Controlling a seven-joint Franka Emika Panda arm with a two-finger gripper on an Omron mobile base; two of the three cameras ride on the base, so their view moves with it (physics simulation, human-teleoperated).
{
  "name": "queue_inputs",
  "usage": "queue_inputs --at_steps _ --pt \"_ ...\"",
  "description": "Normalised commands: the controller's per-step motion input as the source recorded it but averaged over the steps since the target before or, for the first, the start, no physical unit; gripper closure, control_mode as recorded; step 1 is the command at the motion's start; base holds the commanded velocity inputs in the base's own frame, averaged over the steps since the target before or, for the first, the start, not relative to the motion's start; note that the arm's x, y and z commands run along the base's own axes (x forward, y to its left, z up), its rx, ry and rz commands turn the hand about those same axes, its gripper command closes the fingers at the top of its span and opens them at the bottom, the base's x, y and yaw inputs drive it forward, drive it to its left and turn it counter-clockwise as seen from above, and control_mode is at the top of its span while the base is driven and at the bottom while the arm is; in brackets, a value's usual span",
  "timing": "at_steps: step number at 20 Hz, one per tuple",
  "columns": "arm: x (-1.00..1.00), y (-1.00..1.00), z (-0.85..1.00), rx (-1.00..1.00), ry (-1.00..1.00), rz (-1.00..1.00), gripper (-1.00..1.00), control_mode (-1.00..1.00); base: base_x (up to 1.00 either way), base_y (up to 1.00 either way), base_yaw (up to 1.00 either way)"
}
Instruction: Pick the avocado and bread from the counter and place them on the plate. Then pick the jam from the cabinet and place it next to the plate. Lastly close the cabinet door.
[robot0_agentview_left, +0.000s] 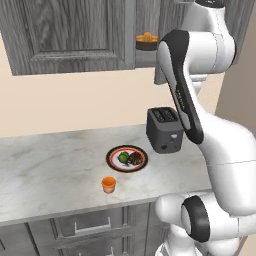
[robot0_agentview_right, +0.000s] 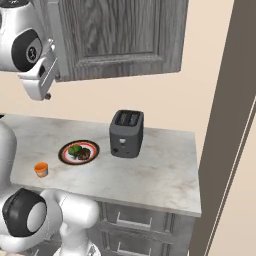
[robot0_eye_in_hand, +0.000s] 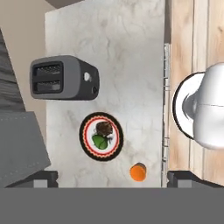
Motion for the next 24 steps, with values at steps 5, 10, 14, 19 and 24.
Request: queue_inputs --at_steps 5,10,14,19,24 --pt "1.0 -0.11 -0.82 0.0 0.0 0.07 -1.0 -1.0 0.0 0.0 0.0" --pt "1.0 -0.32 -0.47 0.04 0.01 0.1 -1.0 -1.0 0.0 0.0 0.0" --pt "1.0 -0.48 -0.25 0.11 0.0 0.14 -1.0 -1.0 0.0 0.0 0.0" --pt "1.0 -0.57 -0.15 0.15 0.02 0.12 -1.0 -1.0 0.0 0.0 0.0" --pt "1.0 -0.51 -0.17 0.09 0.01 0.05 -1.0 -1.0 0.0 0.0 0.0"
